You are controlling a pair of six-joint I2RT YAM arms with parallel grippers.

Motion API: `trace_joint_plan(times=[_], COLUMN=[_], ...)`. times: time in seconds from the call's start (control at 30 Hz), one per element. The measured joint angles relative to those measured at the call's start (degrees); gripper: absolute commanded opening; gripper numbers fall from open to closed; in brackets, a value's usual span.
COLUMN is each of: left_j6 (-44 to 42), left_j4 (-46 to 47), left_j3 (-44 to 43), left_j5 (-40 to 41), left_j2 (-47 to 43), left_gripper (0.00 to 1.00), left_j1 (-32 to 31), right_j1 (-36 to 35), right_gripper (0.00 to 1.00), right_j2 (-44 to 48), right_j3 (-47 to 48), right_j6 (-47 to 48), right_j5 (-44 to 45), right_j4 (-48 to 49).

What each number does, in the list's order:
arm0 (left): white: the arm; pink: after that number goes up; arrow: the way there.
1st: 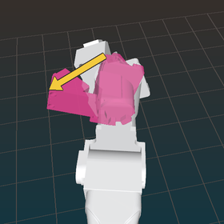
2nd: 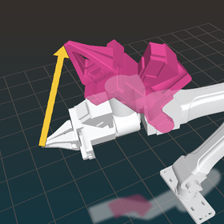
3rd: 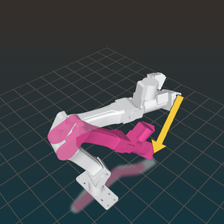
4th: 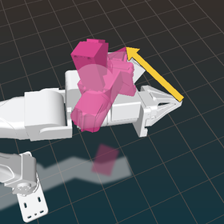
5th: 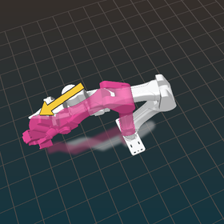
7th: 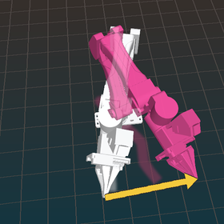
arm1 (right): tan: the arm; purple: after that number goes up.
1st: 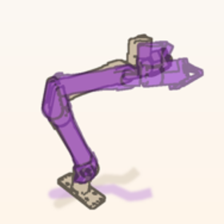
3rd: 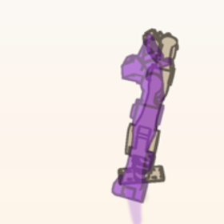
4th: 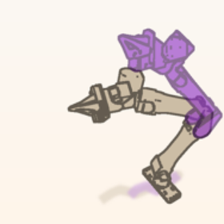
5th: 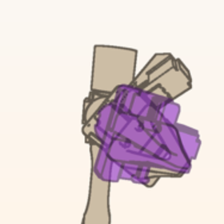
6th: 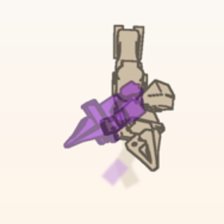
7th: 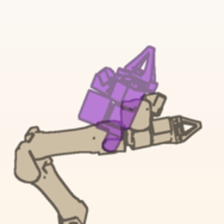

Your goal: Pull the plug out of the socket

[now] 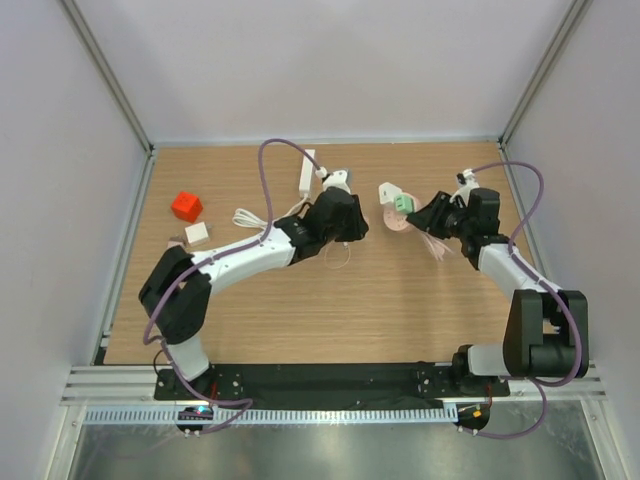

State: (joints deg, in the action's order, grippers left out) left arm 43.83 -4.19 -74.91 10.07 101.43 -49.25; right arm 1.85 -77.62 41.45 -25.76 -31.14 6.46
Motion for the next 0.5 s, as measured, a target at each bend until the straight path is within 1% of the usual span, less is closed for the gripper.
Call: trace_joint_plan(times=[0.1, 0.17, 0.23, 0.3, 0.37, 0.5], left_j6=[-3.48, -3.61, -3.58, -3.67, -4.09, -5.38], left_j4=[-4.37, -4.46, -4.15, -4.20, -4.44, -5.51], left_j3=[0.02, 0.39, 1.20, 2.27, 4.22, 12.07], left_j5=[0.83, -1.64, -3.72, -4.81, -5.44, -6.47], left_j2=[-3.45, -5.16, -6.36, -7.21, -8.52, -14.88], left_gripper=[0.00, 0.00, 0.00, 0.00, 0.00, 0.00], left_j1=[-0.90, -0.57, 0.35, 1.25, 2.49, 6.93], right_j1=[2.62, 3.58, 3.69, 3.96, 4.85, 7.34], right_gripper=[0.01, 0.01, 0.01, 0.01, 0.01, 0.01], right_j2=[-0.44, -0.66, -0.74, -0.74, -1.03, -2.80], right_j3=[0.00, 0.00, -0.02, -0.26, -0.55, -0.63], right_j6=[0.35, 0.42, 0.42, 0.37, 0.17, -1.07], right_j5=[6.08, 8.72, 9.35, 7.76, 3.67, -5.03], right_j4=[-0.46, -0.48, -0.44, -0.07, 0.96, 4.42])
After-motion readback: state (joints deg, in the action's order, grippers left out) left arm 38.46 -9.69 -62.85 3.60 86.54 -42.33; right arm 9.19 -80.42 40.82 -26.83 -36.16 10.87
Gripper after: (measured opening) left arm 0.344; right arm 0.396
